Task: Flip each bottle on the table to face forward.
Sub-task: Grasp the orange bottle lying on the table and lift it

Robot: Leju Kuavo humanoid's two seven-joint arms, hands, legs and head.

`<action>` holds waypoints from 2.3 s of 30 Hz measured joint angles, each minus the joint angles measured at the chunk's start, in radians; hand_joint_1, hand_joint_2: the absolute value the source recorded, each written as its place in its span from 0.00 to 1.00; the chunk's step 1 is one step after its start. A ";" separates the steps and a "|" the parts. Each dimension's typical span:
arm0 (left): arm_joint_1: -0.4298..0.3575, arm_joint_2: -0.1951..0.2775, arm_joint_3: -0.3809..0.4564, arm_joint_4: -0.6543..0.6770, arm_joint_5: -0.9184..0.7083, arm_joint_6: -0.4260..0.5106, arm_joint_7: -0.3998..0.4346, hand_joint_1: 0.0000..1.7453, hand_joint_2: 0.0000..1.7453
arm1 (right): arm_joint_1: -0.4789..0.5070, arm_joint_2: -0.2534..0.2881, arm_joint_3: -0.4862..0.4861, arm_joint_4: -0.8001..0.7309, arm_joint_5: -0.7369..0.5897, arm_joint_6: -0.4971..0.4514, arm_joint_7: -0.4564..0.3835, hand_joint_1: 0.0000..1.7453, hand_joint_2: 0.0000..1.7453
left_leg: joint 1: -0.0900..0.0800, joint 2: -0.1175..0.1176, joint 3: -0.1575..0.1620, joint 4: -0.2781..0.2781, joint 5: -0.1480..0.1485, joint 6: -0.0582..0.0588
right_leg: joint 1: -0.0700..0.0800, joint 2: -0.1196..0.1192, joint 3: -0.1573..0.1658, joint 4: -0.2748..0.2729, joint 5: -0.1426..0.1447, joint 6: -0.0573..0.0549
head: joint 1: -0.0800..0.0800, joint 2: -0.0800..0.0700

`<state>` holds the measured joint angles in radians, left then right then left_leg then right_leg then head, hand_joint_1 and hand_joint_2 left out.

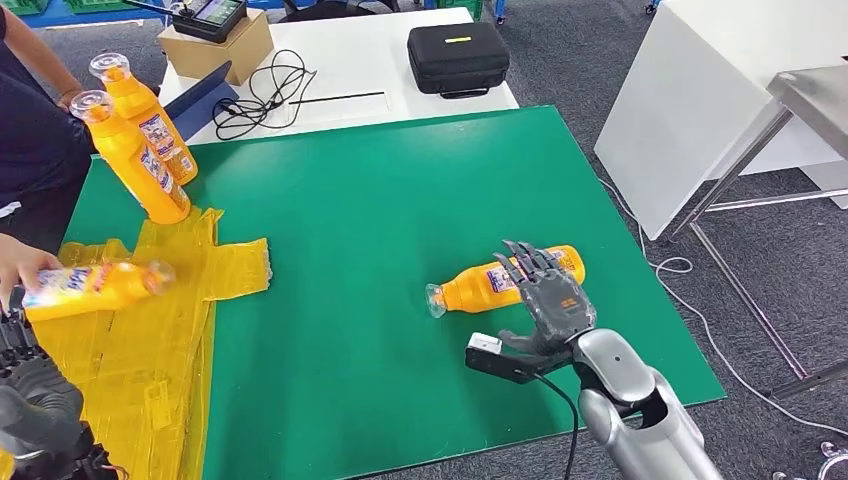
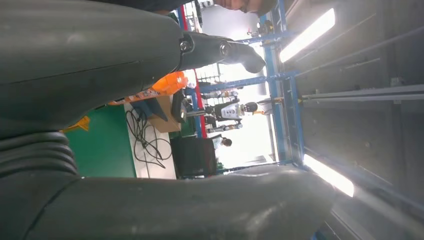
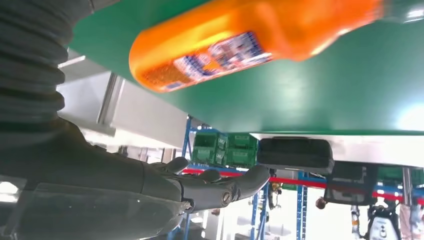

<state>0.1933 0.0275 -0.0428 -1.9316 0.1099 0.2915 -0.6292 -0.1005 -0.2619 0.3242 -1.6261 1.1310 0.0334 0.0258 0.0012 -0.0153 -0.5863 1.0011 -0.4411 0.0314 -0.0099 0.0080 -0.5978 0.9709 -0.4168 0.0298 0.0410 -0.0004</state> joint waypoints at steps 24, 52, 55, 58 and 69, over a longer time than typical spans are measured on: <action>-0.041 -0.010 0.032 0.054 0.054 -0.008 -0.035 0.00 0.00 | -0.419 -0.066 0.131 0.689 -0.139 0.013 -0.215 0.00 1.00 | 0.000 -0.001 -0.001 0.000 0.001 0.001 | 0.000 -0.002 0.000 0.001 0.000 0.000 | 0.000 0.000; -0.013 -0.003 0.077 0.069 0.126 0.002 -0.064 0.00 0.00 | -0.701 0.080 0.383 1.196 -0.192 0.086 -0.267 1.00 1.00 | 0.001 0.000 0.007 0.000 0.001 0.000 | 0.002 -0.001 0.006 0.000 0.000 0.000 | 0.000 0.000; -0.015 -0.003 0.077 0.070 0.134 0.001 -0.055 0.00 0.00 | -0.706 0.086 0.392 1.204 -0.222 0.083 -0.269 1.00 1.00 | 0.001 0.000 0.007 0.000 0.001 0.000 | 0.002 -0.001 0.006 0.000 0.000 0.000 | 0.000 0.000; -0.011 -0.002 0.076 0.070 0.165 -0.019 -0.019 0.00 0.25 | -0.698 0.095 0.383 1.201 -0.317 0.018 -0.303 1.00 1.00 | 0.001 0.000 0.006 0.000 0.001 0.000 | 0.002 -0.001 0.006 0.001 0.000 0.000 | 0.000 0.000; -0.007 -0.051 0.053 0.132 0.417 -0.216 0.126 0.00 1.00 | -0.485 0.262 0.286 0.727 -0.673 -0.301 -0.383 1.00 1.00 | 0.003 0.003 0.001 0.000 0.001 0.000 | 0.004 0.001 0.000 0.001 -0.001 -0.001 | 0.000 0.000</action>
<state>0.1864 -0.0237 0.0097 -1.7991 0.5271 0.0756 -0.5033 -0.5859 0.0000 0.6100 -0.8994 0.4577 -0.2673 -0.3574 0.0044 -0.0122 -0.5850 1.0009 -0.4403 0.0311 -0.0061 0.0093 -0.5976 0.9720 -0.4174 0.0285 0.0412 -0.0004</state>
